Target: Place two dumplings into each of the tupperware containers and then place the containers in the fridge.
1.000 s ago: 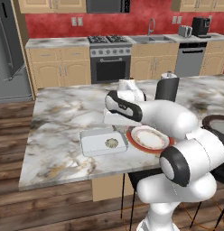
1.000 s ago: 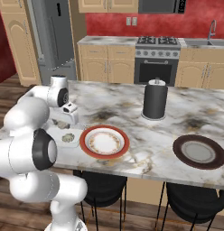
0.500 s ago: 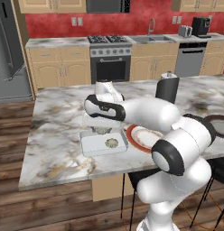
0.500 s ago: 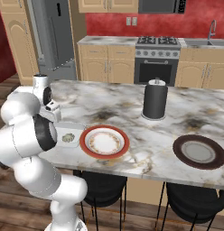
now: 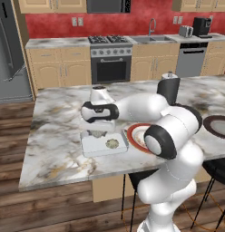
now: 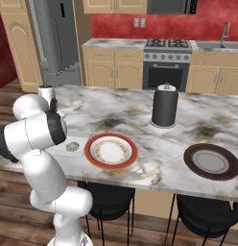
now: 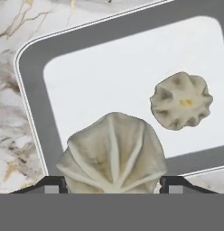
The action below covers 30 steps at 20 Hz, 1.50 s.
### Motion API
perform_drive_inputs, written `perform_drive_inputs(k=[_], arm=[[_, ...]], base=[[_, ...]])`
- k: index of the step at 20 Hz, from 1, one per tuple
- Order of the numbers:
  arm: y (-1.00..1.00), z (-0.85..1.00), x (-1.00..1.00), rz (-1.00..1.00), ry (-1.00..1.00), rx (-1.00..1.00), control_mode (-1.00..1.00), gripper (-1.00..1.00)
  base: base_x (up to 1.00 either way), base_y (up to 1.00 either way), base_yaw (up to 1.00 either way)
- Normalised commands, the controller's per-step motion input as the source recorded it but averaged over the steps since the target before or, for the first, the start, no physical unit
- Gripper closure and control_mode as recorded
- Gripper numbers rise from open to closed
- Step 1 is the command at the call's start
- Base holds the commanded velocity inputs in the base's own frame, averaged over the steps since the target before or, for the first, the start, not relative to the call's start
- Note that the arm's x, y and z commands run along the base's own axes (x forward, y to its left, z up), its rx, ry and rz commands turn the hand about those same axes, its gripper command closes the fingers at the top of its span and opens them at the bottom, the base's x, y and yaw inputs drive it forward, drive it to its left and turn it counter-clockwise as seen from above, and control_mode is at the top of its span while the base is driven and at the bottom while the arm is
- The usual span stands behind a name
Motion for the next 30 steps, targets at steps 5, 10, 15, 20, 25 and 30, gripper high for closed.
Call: perform_drive_inputs(k=[5,10,15,20,25,30], arm=[[0.12,-0.71,0.32,0.0,-0.06,0.0,-1.0,1.0],[0.1,-0.42,0.08,0.0,-0.01,0.0,-1.0,1.0],[0.0,-0.04,0.06,0.0,0.0,0.0,-1.0,1.0],[0.0,0.0,0.06,0.0,0.0,0.0,-1.0,-1.0],[0.0,0.0,0.15,0.0,0.0,0.0,-1.0,-1.0],[0.0,0.0,0.03,0.0,0.0,0.0,-1.0,-1.0]], base=[[0.0,0.0,0.0],[0.0,0.0,0.0],[0.0,0.0,0.0],[0.0,0.0,0.0],[0.0,0.0,0.0],[0.0,0.0,0.0]])
